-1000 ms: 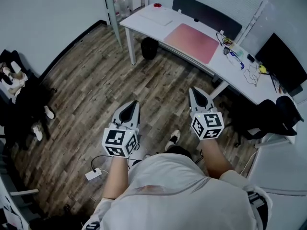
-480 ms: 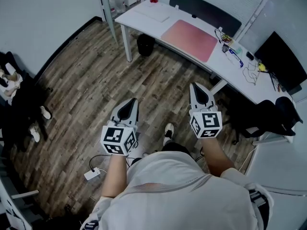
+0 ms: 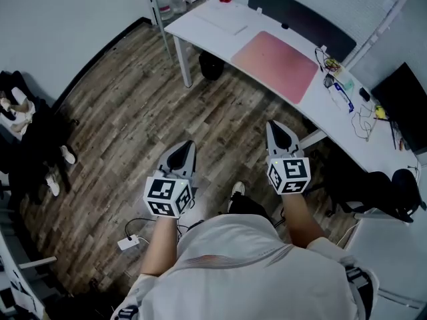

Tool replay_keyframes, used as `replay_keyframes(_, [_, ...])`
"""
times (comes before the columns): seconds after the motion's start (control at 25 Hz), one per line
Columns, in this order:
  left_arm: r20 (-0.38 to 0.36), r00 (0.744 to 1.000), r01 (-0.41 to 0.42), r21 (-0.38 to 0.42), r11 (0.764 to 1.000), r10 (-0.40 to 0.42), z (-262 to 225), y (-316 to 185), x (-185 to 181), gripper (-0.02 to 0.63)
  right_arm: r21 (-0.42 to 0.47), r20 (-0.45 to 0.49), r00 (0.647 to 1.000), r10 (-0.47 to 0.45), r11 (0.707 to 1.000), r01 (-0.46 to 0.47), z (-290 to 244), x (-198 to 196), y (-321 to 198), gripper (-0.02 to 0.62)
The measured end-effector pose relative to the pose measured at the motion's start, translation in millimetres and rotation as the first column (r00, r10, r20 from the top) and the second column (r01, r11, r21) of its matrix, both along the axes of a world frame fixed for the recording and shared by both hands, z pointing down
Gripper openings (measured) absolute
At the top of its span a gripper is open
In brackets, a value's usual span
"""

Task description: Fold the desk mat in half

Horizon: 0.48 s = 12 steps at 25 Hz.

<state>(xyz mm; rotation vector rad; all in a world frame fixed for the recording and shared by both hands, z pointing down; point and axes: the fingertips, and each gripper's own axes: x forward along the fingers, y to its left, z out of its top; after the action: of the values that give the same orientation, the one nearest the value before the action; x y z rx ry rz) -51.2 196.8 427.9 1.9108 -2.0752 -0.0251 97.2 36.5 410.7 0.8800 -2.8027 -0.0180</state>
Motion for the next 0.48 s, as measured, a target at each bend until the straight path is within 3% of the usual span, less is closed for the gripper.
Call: replay_keyframes(0.48, [0.029,0.999,0.037,-0.127,0.991,-0.034,26.1,-156.7,3.2,0.02,-0.191,-0.009,0.999,-0.052,0.98,0.049,68.3,2.2,-159.4,0.052])
